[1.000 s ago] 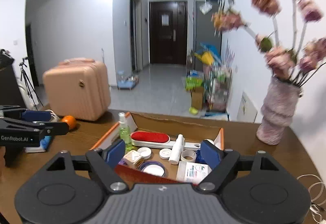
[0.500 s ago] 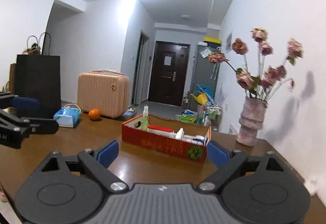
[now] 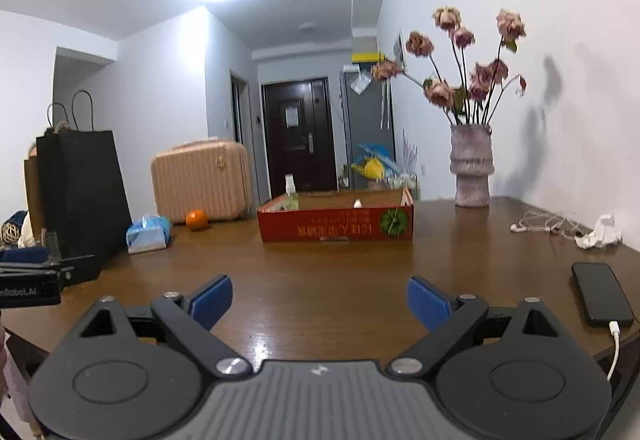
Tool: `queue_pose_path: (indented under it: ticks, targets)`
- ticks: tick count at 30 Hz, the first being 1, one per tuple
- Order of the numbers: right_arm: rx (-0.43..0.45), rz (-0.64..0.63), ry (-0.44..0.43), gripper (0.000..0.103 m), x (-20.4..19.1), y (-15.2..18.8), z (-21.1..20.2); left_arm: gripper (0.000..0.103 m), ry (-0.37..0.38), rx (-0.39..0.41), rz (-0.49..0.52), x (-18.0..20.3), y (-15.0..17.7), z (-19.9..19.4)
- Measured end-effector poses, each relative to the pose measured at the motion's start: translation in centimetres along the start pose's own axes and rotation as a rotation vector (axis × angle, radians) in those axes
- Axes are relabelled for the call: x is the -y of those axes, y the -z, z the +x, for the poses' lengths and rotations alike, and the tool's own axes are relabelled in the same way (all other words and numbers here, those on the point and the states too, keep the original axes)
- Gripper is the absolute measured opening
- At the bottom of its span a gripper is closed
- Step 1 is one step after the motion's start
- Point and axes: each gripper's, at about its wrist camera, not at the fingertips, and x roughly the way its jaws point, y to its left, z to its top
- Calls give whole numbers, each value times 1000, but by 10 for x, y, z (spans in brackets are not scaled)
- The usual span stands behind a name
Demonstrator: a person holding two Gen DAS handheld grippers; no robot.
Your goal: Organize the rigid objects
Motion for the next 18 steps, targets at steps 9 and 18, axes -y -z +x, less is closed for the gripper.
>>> queue_pose_path:
  ticks: [9,18]
  targets:
    - [5,-13,-36,101,-6,-3,-6,103,7,53,6,5,-8,-8]
    - [21,-17,-31,102,-6,-7,-7,103,41,65,35,13,-8,-13]
